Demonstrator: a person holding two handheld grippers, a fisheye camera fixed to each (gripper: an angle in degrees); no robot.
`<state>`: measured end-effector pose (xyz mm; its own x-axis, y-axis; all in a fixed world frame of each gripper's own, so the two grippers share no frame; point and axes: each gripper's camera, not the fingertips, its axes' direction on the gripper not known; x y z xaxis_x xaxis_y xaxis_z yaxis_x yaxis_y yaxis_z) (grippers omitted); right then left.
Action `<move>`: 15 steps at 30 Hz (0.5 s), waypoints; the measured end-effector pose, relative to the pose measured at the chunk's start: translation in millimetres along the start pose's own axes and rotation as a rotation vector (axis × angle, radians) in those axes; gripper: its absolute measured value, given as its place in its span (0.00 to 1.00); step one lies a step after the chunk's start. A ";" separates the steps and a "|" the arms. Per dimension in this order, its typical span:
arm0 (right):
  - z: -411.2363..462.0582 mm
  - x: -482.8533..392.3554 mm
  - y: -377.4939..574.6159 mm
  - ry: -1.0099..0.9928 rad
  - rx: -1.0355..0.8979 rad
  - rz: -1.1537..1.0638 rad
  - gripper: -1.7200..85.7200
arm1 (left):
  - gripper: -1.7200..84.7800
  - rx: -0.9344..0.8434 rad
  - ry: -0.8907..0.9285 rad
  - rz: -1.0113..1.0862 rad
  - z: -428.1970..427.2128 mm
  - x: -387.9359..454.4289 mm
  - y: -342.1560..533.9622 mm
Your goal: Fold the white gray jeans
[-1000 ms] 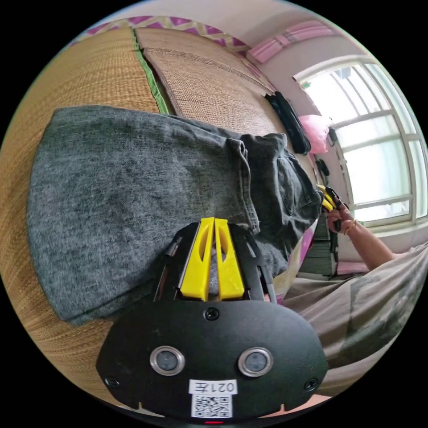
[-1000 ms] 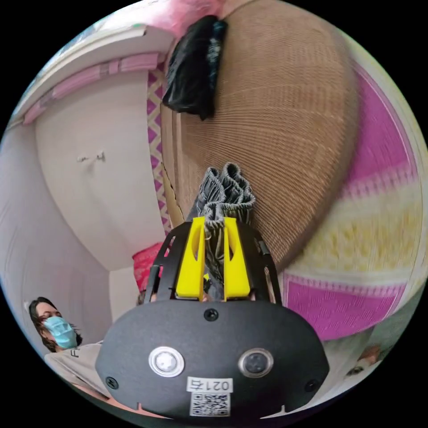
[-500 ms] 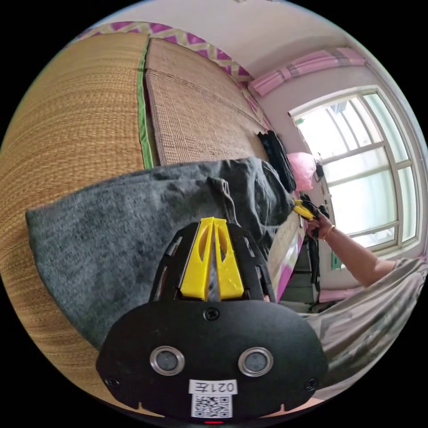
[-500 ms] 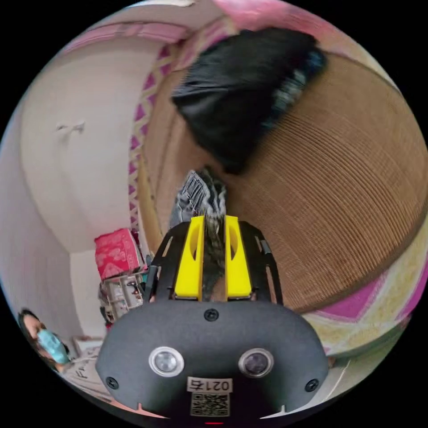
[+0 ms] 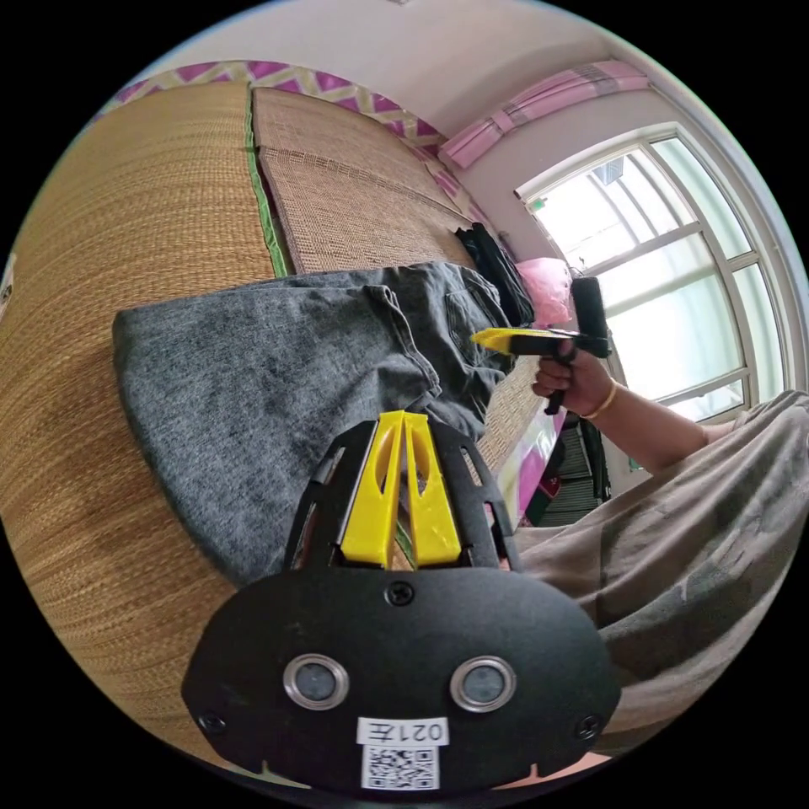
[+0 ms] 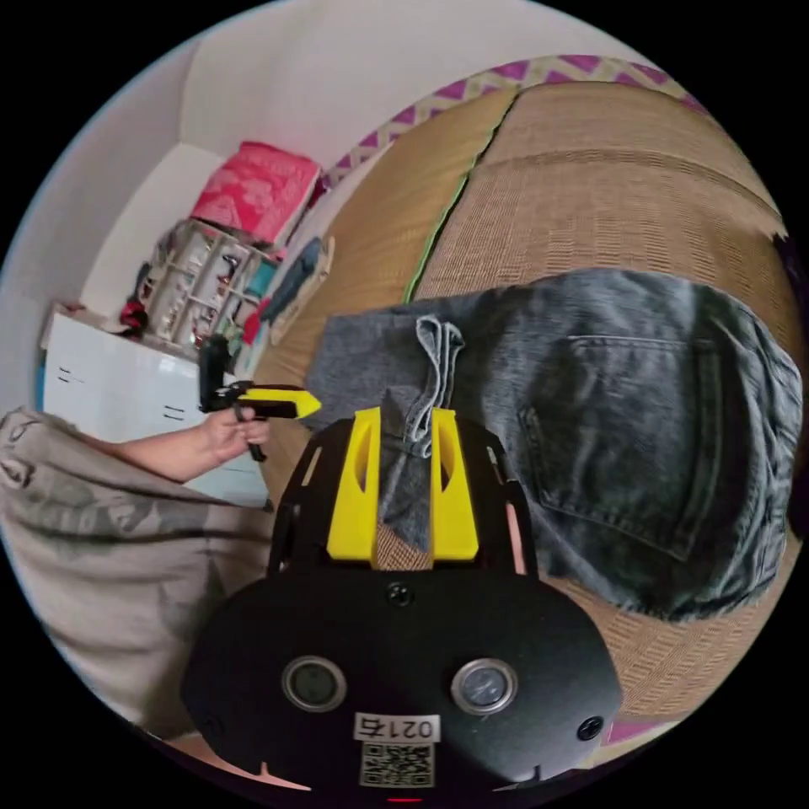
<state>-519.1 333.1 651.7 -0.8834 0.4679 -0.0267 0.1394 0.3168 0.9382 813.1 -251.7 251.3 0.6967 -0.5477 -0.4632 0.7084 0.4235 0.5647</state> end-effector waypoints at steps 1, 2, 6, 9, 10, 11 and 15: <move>15.8 -3.8 -14.6 0.023 -0.060 0.057 0.12 | 0.01 0.005 0.000 -0.004 -6.0 -2.4 5.2; 21.4 -5.0 -19.9 0.020 -0.076 0.077 0.12 | 0.01 0.016 0.003 -0.014 -18.8 -7.8 16.4; 34.8 -20.4 -38.1 0.119 -0.128 0.195 0.10 | 0.01 0.059 0.011 -0.038 -70.3 -32.4 63.3; 22.9 -33.1 -47.4 0.091 -0.116 0.263 0.11 | 0.01 0.082 0.016 -0.069 -104.3 -60.0 98.5; 18.5 -38.7 -51.8 0.066 -0.117 0.283 0.11 | 0.01 0.086 0.018 -0.076 -110.2 -66.3 105.0; 17.2 -42.1 -54.3 0.055 -0.127 0.285 0.10 | 0.01 0.091 0.023 -0.087 -121.4 -79.0 117.2; 6.1 -69.7 -69.2 0.097 -0.164 0.287 0.06 | 0.01 0.111 0.036 -0.119 -156.8 -121.0 151.4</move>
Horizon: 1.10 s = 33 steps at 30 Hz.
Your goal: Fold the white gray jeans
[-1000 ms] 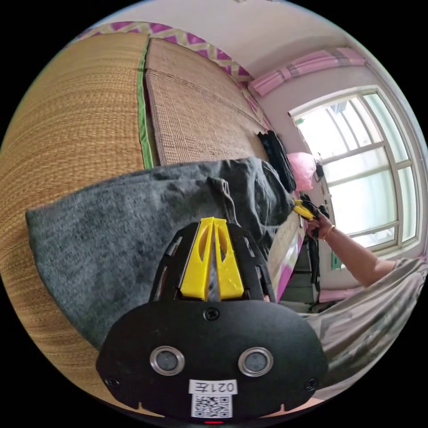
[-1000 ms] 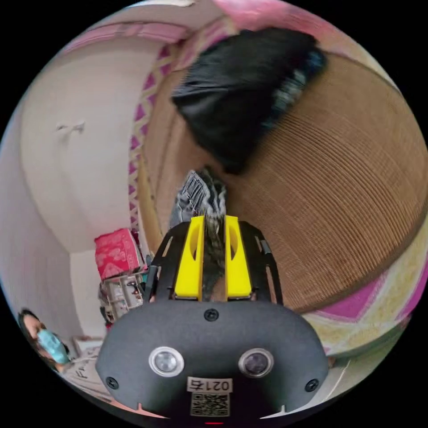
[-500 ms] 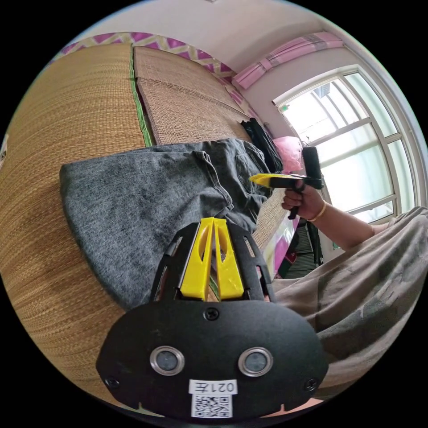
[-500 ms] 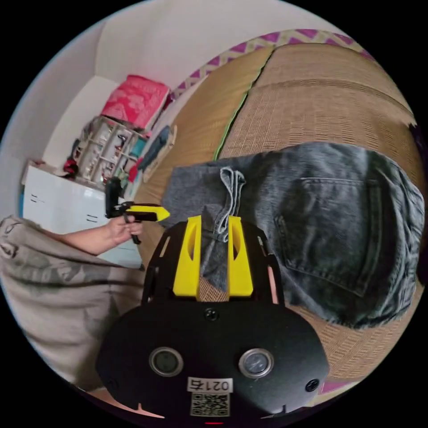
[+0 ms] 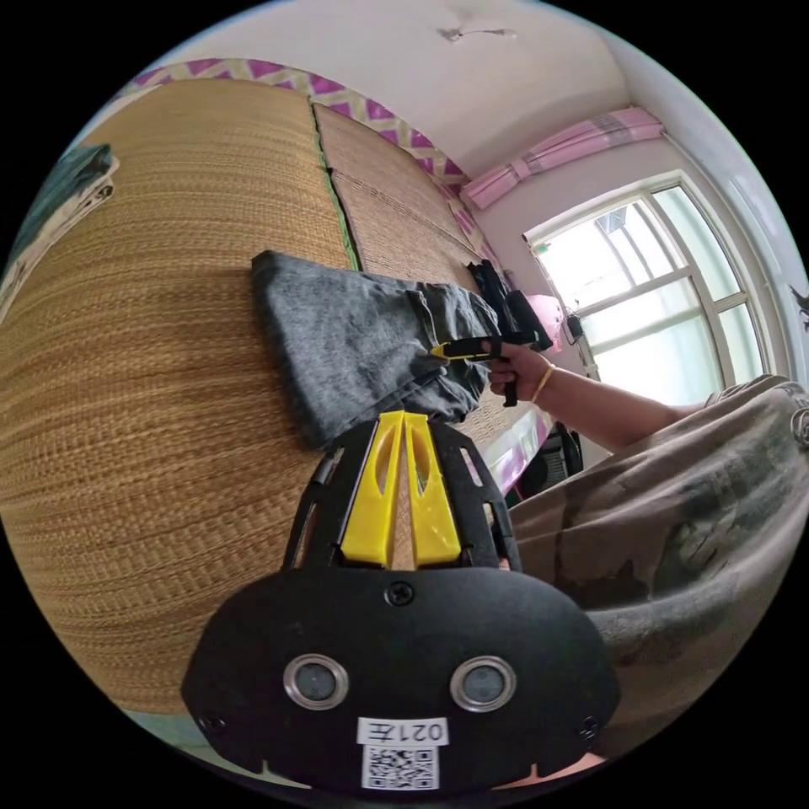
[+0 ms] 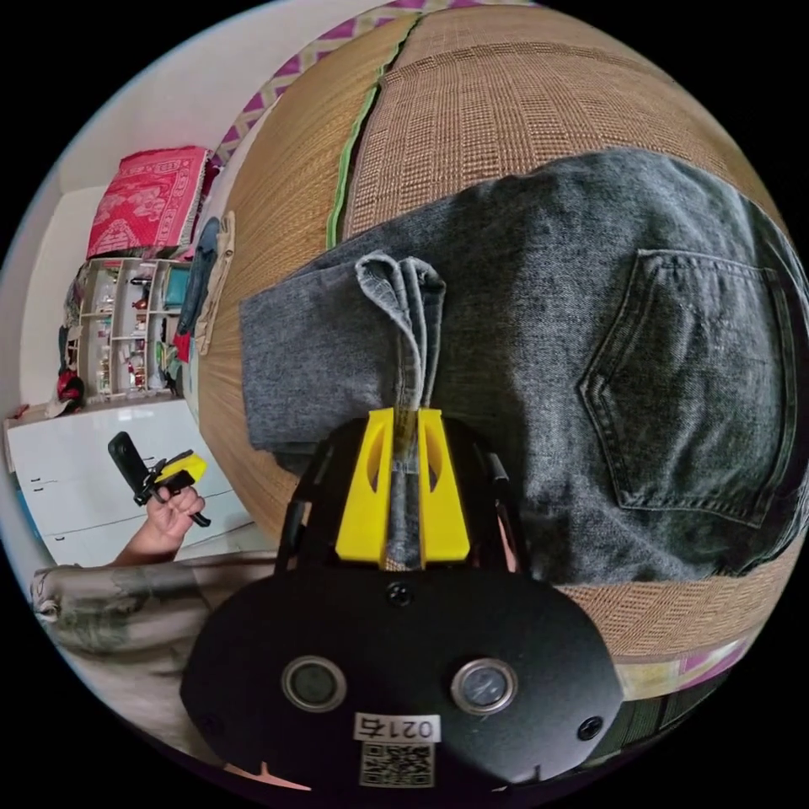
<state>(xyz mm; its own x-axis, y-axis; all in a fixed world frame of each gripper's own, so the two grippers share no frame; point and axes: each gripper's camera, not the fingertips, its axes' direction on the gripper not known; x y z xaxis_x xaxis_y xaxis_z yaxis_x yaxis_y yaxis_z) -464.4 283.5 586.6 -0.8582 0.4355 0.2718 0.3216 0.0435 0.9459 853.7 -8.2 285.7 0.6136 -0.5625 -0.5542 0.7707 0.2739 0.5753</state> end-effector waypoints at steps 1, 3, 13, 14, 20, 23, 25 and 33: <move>-8.2 -6.1 -0.7 -0.003 0.002 0.027 0.05 | 0.01 0.005 0.002 -0.003 -6.0 -5.6 2.9; -27.2 -21.4 -0.4 -0.009 0.030 0.037 0.04 | 0.01 0.025 0.010 -0.001 -30.1 -25.2 13.4; -106.1 -316.6 -16.9 -0.285 0.111 -0.532 0.05 | 0.01 0.112 0.048 0.030 -136.5 -88.7 69.1; -99.9 -340.0 -17.0 -0.301 0.092 -0.576 0.05 | 0.01 0.116 0.040 0.030 -149.1 -94.4 79.4; -13.6 -475.4 -18.0 -0.274 -0.127 -0.740 0.09 | 0.01 0.098 -0.031 -0.070 -194.0 -141.2 141.3; -27.1 -461.1 -16.7 -0.289 -0.114 -0.678 0.07 | 0.01 0.129 -0.075 -0.132 -210.9 -165.9 164.6; -48.6 -435.1 -13.0 -0.208 -0.105 -0.648 0.05 | 0.01 0.152 -0.097 -0.166 -215.6 -181.1 171.2; -136.6 -360.5 32.1 -0.024 -0.015 -0.566 0.08 | 0.05 0.315 -0.258 -0.275 -218.3 -236.1 133.4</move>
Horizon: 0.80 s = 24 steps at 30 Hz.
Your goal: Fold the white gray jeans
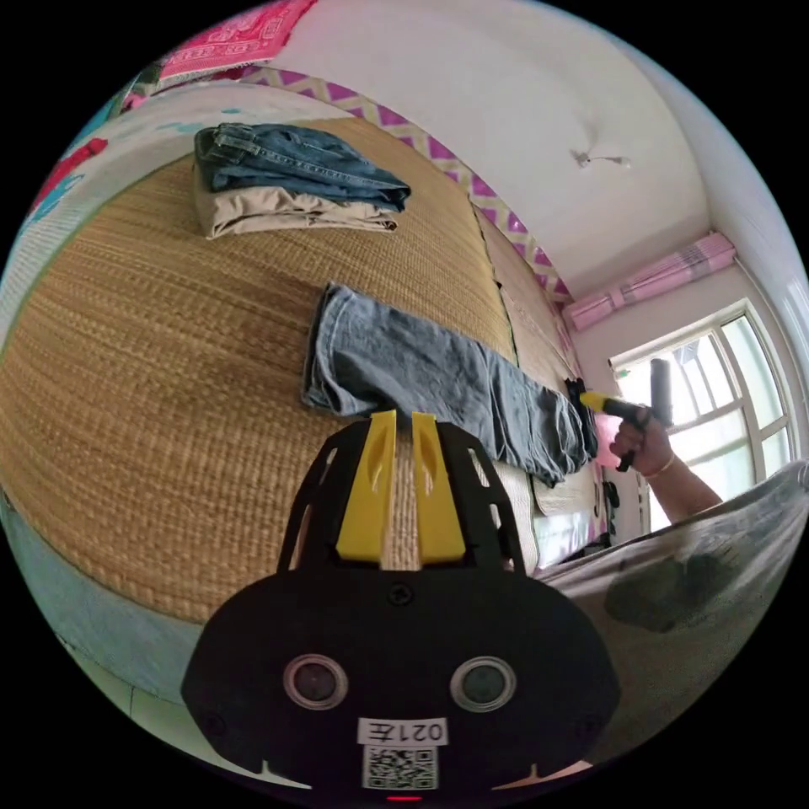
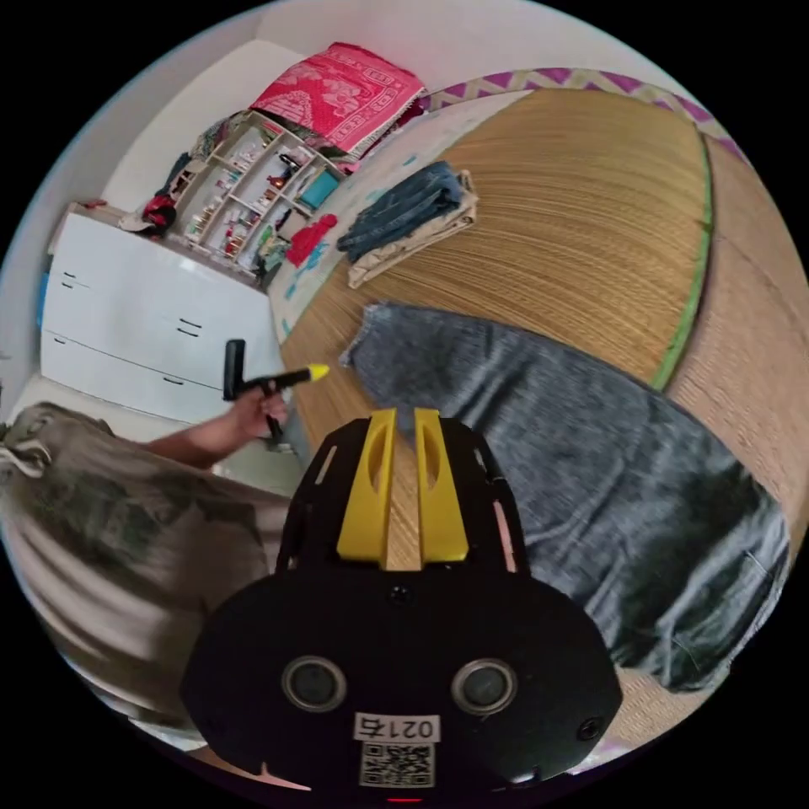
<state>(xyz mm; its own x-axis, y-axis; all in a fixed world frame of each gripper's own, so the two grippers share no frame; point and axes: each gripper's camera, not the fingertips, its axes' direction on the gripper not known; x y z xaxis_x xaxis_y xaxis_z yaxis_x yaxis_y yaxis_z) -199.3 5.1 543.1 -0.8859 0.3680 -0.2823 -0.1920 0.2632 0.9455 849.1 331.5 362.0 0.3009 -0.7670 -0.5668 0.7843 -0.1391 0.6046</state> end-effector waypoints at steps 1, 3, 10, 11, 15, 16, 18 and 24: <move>-13.1 -1.4 9.3 0.085 -0.002 -0.016 0.09 | 0.05 -0.001 -0.006 0.023 3.7 4.5 -6.5; -34.3 1.9 20.3 0.185 0.002 -0.039 0.10 | 0.06 -0.021 -0.016 0.183 22.0 37.1 -35.9; -117.6 74.8 42.8 0.565 -0.133 -0.142 0.11 | 0.09 -0.176 -0.133 0.702 105.1 155.0 -106.3; -122.7 83.3 42.5 0.578 -0.160 -0.147 0.11 | 0.09 -0.196 -0.148 0.747 122.2 169.9 -115.9; -147.1 136.7 27.0 0.626 -0.311 -0.189 0.13 | 0.12 -0.293 -0.189 0.839 190.2 212.2 -143.9; -148.7 147.9 19.7 0.634 -0.349 -0.221 0.13 | 0.12 -0.311 -0.197 0.844 200.5 216.3 -147.0; -147.2 163.8 8.4 0.624 -0.418 -0.272 0.14 | 0.12 -0.391 -0.223 0.851 239.3 229.4 -156.3; -143.6 205.2 -18.3 0.516 -0.583 -0.383 0.14 | 0.13 -0.500 -0.245 0.895 301.6 255.9 -163.1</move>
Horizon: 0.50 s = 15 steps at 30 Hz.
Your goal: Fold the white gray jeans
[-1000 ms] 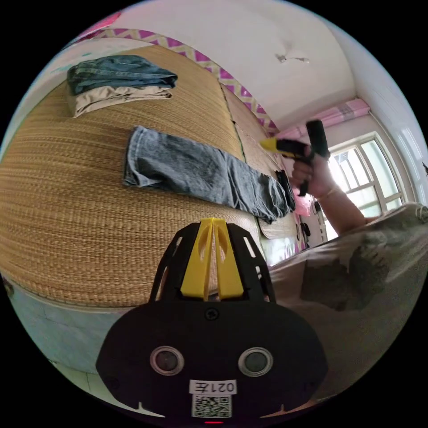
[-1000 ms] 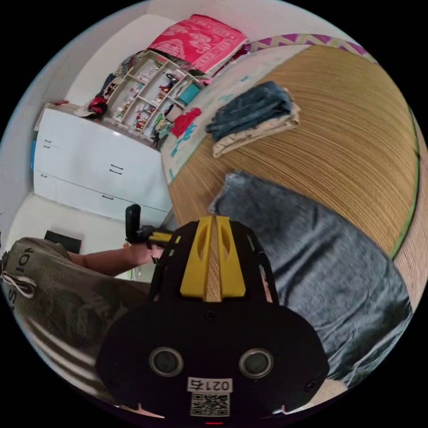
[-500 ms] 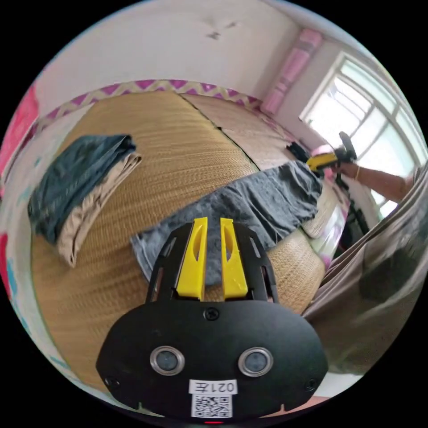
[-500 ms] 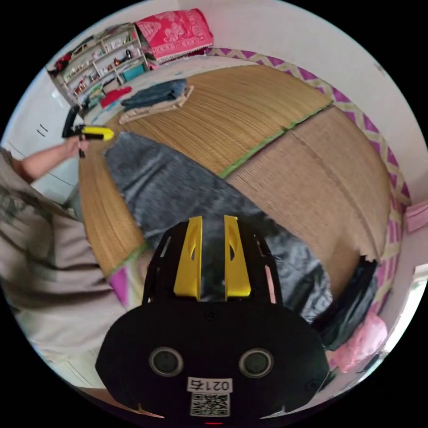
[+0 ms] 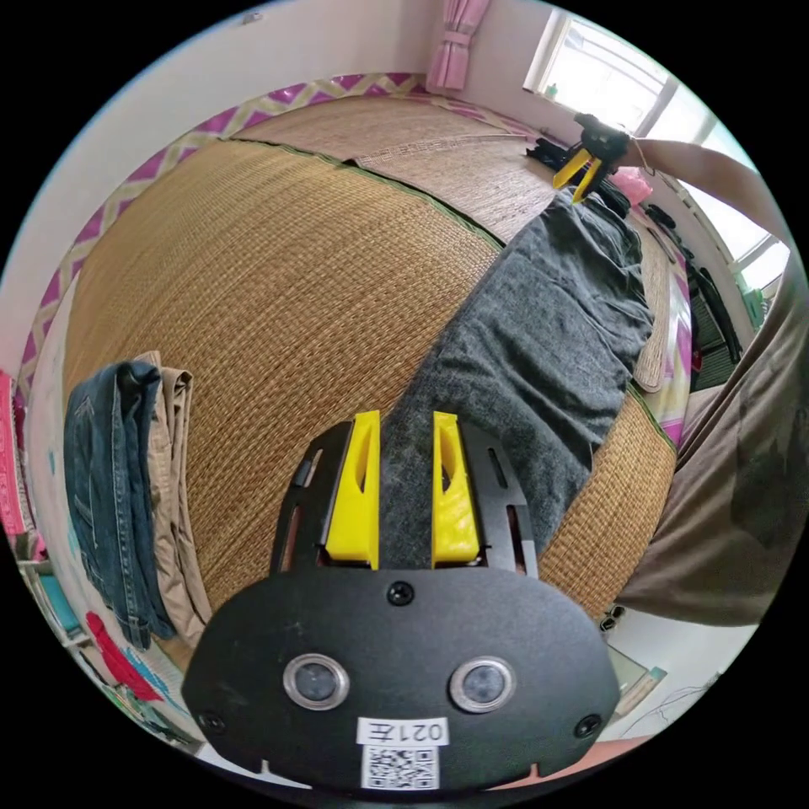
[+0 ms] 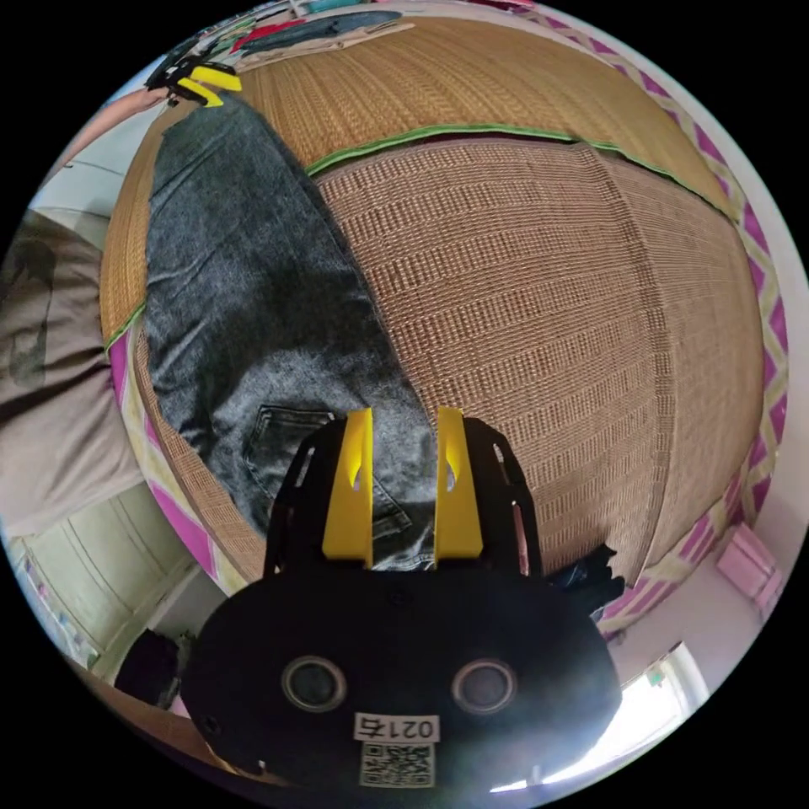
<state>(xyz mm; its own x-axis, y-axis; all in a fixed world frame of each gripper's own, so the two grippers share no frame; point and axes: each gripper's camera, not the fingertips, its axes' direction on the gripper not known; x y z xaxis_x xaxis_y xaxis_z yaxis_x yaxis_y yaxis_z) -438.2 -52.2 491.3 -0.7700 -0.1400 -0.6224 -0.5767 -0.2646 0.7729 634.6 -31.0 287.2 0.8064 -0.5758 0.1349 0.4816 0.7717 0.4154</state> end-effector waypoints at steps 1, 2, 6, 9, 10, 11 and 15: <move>1.7 7.0 0.2 -0.038 -0.006 -0.022 0.13 | 0.13 -0.003 0.005 0.005 3.2 1.0 -4.0; 2.4 10.3 0.6 -0.060 -0.007 -0.031 0.12 | 0.13 -0.008 0.016 0.016 9.6 2.7 -11.2; -2.4 25.4 13.5 -0.105 0.005 -0.056 0.04 | 0.13 -0.029 0.036 0.053 26.9 5.9 -34.7; -19.2 21.3 35.1 -0.079 0.057 -0.081 0.03 | 0.14 0.011 0.056 0.062 25.4 5.3 -46.2; -27.7 17.8 46.1 -0.079 0.079 -0.089 0.03 | 0.14 0.018 0.061 0.062 24.8 5.1 -48.0; -32.0 15.5 51.7 -0.076 0.092 -0.095 0.02 | 0.14 0.027 0.066 0.070 23.8 5.6 -51.1; -63.1 -3.3 93.1 -0.043 0.186 -0.104 0.02 | 0.15 0.021 0.072 0.114 26.4 10.8 -57.7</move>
<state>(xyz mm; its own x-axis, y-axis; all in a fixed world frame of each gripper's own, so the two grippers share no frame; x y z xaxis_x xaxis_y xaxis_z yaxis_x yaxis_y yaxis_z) -472.2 -136.6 557.5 -0.7125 -0.0794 -0.6971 -0.6908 -0.0947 0.7168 606.4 -88.9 288.5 0.8782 -0.4636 0.1181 0.3789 0.8247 0.4199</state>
